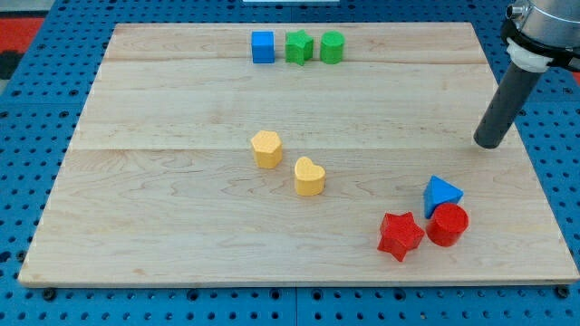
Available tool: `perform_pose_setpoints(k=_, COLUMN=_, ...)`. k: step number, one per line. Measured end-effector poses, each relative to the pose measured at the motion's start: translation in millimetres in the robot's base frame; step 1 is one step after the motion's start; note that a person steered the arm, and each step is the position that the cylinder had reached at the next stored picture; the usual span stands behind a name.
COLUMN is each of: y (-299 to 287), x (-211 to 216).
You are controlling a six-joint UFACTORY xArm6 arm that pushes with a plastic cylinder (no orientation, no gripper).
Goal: Push the blue triangle into the yellow heart
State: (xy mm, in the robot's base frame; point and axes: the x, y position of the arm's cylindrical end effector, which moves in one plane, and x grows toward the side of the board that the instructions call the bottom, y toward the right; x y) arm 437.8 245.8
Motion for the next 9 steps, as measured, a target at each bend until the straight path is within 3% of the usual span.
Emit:
perform_pose_setpoints(k=5, y=-10, x=36)
perform_pose_setpoints(k=6, y=9, x=61)
perform_pose_setpoints(k=9, y=-62, x=91)
